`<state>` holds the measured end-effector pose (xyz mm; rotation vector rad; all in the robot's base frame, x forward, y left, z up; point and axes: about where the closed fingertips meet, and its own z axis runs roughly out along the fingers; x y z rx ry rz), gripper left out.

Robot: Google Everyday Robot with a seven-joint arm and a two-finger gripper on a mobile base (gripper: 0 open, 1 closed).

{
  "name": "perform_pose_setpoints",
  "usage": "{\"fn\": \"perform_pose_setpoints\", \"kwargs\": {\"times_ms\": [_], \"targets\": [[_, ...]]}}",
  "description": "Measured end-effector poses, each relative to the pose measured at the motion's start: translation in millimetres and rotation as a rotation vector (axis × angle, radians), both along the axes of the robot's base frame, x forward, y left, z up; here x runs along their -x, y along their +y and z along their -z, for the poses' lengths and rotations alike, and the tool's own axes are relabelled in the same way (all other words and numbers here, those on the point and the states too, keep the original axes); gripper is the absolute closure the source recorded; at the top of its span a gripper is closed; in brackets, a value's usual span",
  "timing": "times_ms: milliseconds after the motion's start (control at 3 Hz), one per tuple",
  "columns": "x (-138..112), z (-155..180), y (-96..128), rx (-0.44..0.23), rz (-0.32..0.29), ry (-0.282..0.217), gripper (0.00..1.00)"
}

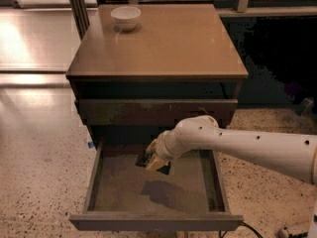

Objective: Pick rxbar chocolate from middle drawer and place on counter

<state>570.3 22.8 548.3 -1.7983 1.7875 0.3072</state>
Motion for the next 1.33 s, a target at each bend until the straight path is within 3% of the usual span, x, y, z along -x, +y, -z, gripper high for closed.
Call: {"fn": "perform_pose_setpoints", "kwargs": {"times_ms": [333, 667, 1333], "targets": [[-12.4, -69.2, -10.5, -0.035, 0.009, 0.000, 1.00], [-16.8, -109.7, -16.7, -0.065, 0.028, 0.018, 1.00], [-14.8, -125.6, -15.3, -0.064, -0.001, 0.025, 1.00]]}}
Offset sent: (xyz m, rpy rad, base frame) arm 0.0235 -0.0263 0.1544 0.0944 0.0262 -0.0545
